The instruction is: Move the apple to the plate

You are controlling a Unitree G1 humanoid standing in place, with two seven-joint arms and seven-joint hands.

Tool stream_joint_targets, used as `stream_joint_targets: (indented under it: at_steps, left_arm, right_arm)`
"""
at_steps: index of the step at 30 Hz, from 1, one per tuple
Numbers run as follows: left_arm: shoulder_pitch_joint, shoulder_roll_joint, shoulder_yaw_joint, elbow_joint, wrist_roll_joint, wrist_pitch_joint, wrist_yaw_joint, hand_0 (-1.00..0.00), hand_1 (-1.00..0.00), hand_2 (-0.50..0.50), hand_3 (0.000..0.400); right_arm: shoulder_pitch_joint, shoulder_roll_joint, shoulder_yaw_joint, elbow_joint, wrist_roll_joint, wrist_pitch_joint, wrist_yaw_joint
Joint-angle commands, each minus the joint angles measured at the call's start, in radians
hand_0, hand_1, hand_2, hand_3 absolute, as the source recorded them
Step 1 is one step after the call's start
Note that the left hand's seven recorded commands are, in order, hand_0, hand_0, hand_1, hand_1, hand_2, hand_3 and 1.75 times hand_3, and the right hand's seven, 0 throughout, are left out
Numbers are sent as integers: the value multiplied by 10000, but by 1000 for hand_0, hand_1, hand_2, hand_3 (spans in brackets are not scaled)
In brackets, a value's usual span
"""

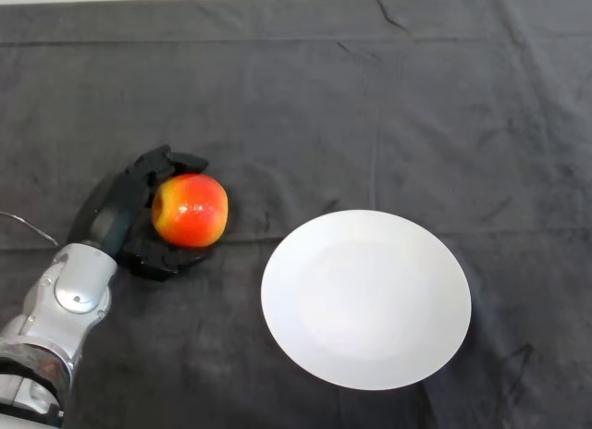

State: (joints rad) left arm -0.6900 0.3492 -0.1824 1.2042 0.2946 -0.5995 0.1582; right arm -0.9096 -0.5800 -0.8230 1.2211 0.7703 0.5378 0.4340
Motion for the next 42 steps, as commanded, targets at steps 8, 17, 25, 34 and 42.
stream_joint_targets:
  at_steps: [8,17,25,34,42]
  left_arm:
    - [-628,294,-265,-135,450,-120,1005,-1000,-1000,0,400]
    - [-805,-80,-387,-549,837,-877,2503,-1000,-1000,0,400]
    - [-871,-400,-632,-932,1327,-1600,3769,-1000,-1000,0,400]
    - [-862,-1146,-1480,-1138,2237,-1929,5055,-1000,-1000,0,400]
    - [-994,-1474,-2271,-997,2699,-2136,5388,-1000,-1000,0,400]
  right_arm:
    - [394,-178,-42,53,92,-65,-1]
    - [391,-181,-42,59,93,-64,1]
    - [387,-186,-43,69,93,-63,3]
    - [380,-193,-45,84,93,-62,8]
    - [374,-201,-48,101,93,-61,13]
